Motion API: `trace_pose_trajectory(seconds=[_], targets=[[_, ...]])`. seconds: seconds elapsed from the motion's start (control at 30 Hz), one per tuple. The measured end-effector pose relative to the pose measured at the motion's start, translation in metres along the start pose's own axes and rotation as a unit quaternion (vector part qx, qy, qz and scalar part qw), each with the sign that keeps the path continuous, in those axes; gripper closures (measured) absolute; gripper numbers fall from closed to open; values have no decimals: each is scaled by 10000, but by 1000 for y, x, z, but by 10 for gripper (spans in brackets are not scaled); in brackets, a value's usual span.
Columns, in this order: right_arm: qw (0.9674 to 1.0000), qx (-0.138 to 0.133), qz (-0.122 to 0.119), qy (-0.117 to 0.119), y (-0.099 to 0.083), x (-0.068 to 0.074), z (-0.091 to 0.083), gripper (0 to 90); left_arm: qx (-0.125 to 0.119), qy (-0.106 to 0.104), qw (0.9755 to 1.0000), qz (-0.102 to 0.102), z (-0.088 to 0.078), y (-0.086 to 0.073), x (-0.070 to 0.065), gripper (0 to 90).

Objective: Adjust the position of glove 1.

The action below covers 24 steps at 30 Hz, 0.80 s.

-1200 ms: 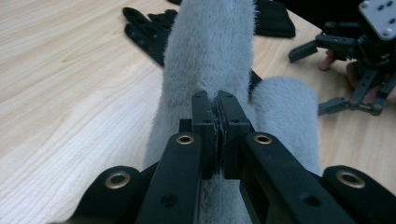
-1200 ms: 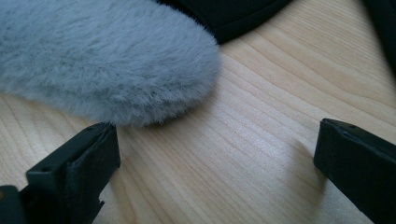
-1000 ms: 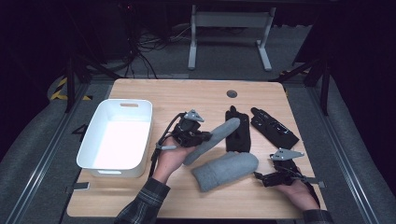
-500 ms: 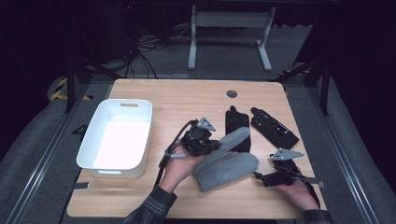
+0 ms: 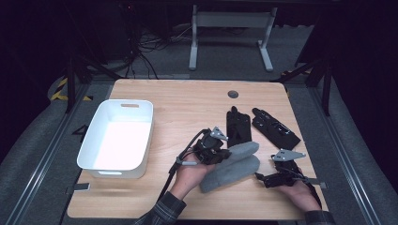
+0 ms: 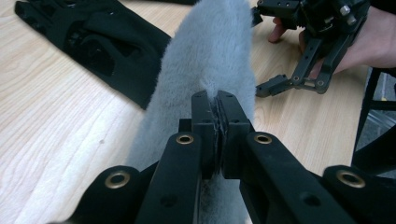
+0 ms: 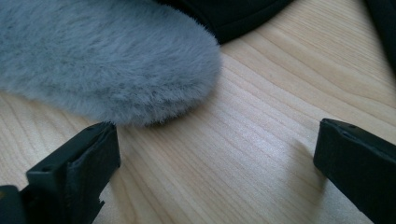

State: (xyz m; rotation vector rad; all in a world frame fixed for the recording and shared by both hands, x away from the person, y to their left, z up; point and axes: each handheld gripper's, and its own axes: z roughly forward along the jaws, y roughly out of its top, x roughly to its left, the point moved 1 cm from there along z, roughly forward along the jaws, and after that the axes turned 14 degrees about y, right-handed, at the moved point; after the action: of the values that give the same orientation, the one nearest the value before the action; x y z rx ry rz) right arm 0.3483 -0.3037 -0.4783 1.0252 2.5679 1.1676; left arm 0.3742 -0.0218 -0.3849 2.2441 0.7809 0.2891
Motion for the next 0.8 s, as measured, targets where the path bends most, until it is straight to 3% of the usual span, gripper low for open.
trace_pose_trajectory(seconds=[0.23, 0.33, 0.5, 0.57, 0.63, 0.73, 0.8], targets=[[10000, 1, -7, 5, 0, 0, 0, 8, 24, -104, 9999, 54, 12, -3, -10, 870], [10000, 3, -9, 7, 0, 0, 0, 8, 104, -238, 9995, 170, 16, -5, -15, 862], [10000, 3, -10, 9, 0, 0, 0, 8, 45, -392, 9990, 197, 15, -6, -15, 828], [10000, 2, -8, 9, 0, 0, 0, 8, -77, -476, 9986, 222, 11, -5, -14, 757], [10000, 2, -8, 10, 0, 0, 0, 8, -182, -428, 9986, 253, 4, -2, -10, 684], [10000, 3, -7, 9, 0, 0, 0, 8, -200, -391, 9985, 312, 1, 0, -5, 657], [10000, 3, -8, 8, 0, 0, 0, 8, -227, -310, 9987, 331, 1, 0, 1, 543]])
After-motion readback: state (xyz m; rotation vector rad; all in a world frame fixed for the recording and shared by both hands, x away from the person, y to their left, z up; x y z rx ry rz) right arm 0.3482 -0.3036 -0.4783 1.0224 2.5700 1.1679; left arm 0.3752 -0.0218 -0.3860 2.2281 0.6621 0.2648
